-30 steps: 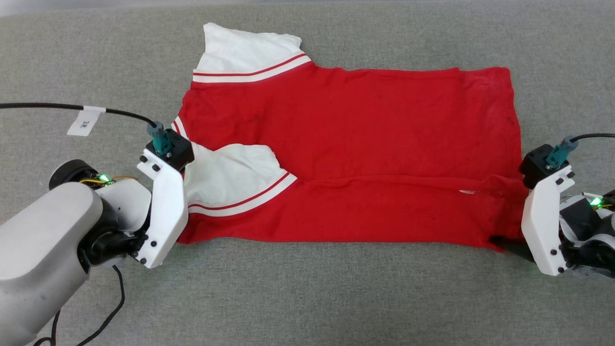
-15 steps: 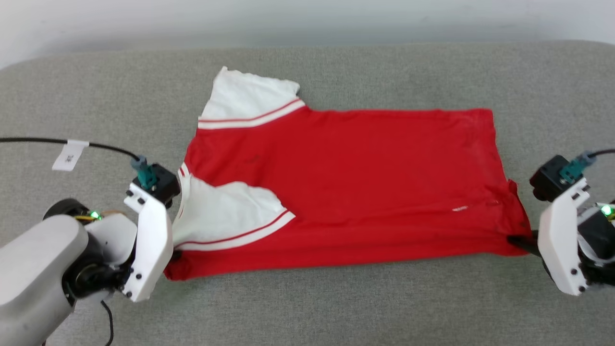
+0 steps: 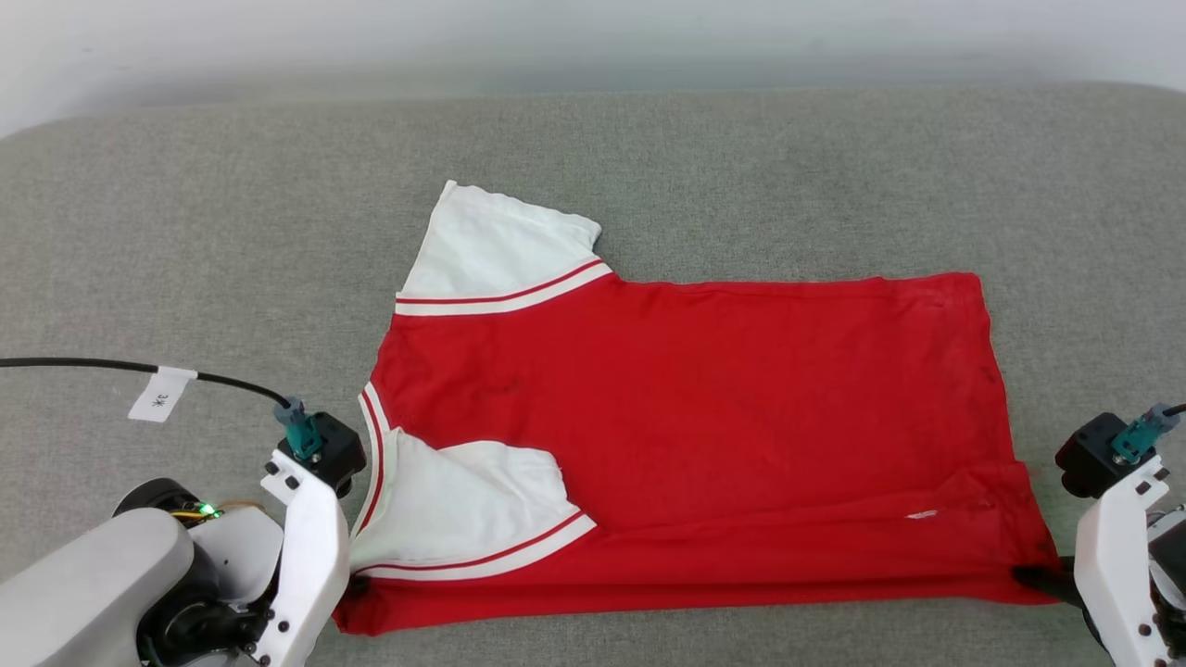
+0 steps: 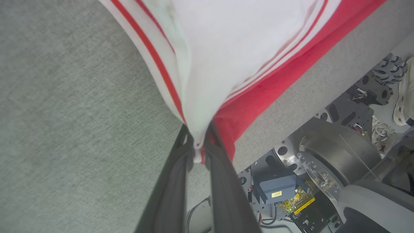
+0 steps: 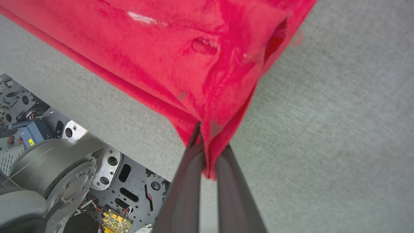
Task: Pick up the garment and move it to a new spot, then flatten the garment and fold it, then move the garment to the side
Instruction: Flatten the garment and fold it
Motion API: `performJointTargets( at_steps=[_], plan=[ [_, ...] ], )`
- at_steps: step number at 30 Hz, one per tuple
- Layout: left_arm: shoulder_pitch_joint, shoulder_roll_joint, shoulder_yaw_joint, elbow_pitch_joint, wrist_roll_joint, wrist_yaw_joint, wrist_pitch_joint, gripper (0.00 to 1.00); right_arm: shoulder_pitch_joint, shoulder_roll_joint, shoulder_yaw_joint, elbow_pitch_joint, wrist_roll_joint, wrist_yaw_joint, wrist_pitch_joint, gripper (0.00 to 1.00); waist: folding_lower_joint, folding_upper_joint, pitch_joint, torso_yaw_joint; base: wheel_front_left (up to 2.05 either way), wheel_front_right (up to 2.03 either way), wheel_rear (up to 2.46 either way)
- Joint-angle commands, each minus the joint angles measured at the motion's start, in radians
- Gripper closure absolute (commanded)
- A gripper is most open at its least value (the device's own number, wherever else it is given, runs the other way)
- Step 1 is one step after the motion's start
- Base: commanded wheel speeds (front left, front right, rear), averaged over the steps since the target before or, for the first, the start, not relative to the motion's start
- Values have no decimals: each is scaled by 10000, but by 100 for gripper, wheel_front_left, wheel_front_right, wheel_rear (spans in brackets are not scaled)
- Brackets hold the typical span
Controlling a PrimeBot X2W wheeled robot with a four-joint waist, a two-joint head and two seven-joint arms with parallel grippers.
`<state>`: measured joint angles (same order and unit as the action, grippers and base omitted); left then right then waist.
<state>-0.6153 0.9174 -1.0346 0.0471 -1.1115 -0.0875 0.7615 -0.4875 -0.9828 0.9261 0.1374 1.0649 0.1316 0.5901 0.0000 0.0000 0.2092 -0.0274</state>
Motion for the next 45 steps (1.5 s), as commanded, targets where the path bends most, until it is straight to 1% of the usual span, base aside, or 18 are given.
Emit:
performJointTargets(
  at_steps=[1, 2, 3, 5, 8, 11, 13, 15, 17, 19, 22, 26, 29, 31, 34, 36, 41, 45],
  plan=[
    [55, -1, -18, 99, 175, 47, -95, 100, 167, 136, -129, 261, -90, -18, -122, 100, 0, 0, 79, -6, 0, 0, 0],
    [-40, -27, -39, 107, 349, 16, -212, 25, 196, 217, -201, 347, -150, -18, -216, 45, 0, 0, 106, -5, 0, 0, 0],
    [-108, -52, -37, 154, 422, -16, -274, 0, 215, 286, -269, 382, -165, -18, -296, 0, 0, 0, 123, -2, 0, 0, 0],
    [-275, -42, 35, 176, 437, -61, -350, 0, 181, 308, -458, 269, -284, -17, -550, 0, 0, 0, 109, -4, 0, 0, 0],
    [-568, 56, 355, 147, 359, -100, -569, 0, 96, 318, -950, 41, -502, -15, -1275, 0, 0, 0, 38, -58, 0, 0, 0],
    [-942, 120, 808, 240, 476, -43, -1132, 0, -36, 512, -1703, -160, -1023, -14, -2462, 0, 0, 0, -25, -205, 0, 0, 0],
    [-1260, 160, 1102, 272, 768, -80, -1694, 0, -44, 728, -2236, -154, -1542, -15, -3278, 0, 0, 0, -25, -334, 0, 0, 0],
    [-1616, 82, 1424, 538, 1215, 77, -2409, 0, 2, 1112, -2945, -38, -2047, -14, -4135, 0, 0, 0, 26, -480, 0, 0, 0],
    [-2030, 23, 1624, 835, 1891, 307, -3062, 0, 125, 1517, -3587, -95, -2687, -14, -4891, 0, 0, 0, 131, -631, 0, 0, 0],
    [-2328, -85, 1771, 1075, 2267, 502, -3482, 0, 346, 1945, -4264, -182, -3323, -14, -5490, 0, 0, 0, 276, -780, 0, 0, 0],
    [-2930, -159, 1969, 1325, 2648, 626, -3757, 0, 770, 2725, -5585, -504, -4273, -14, -6367, 0, 0, 0, 581, -1000, 0, 0, 0],
    [-3720, -386, 2260, 1707, 2724, 662, -3798, 0, 1685, 3957, -7287, -1224, -5355, -15, -7294, 0, 0, 0, 1135, -1300, 0, 0, 0],
    [-4310, -567, 2393, 2079, 2649, 620, -3516, 0, 2342, 4788, -8174, -1911, -5903, -14, -7829, 0, 0, 0, 1548, -1484, 0, 0, 0],
    [-4769, -611, 2463, 2354, 2571, 574, -3083, 0, 2697, 5294, -8501, -2379, -6073, -14, -8058, 0, 0, 0, 1874, -1634, 0, 0, 0],
    [-5476, -718, 2506, 2794, 2442, 527, -2347, 0, 3022, 5787, -8667, -2883, -6388, -14, -8205, 0, 0, 0, 2315, -1849, 0, 0, 0],
    [-5894, -792, 2478, 3055, 2306, 448, -1724, 0, 3117, 6046, -8728, -3093, -6530, -14, -8283, 0, 0, 0, 2575, -1973, 0, 0, 0],
    [-6738, -913, 2262, 3480, 1637, 268, 540, 0, 3039, 6409, -8614, -3356, -6685, -14, -8316, 0, 0, 0, 3226, -2241, 0, 0, 0],
    [-7193, -1013, 2113, 3636, 1289, 378, 1933, 0, 2797, 6477, -8354, -3362, -6783, -14, -8326, 0, 0, 0, 3715, -2403, 0, 0, 0]
  ],
)
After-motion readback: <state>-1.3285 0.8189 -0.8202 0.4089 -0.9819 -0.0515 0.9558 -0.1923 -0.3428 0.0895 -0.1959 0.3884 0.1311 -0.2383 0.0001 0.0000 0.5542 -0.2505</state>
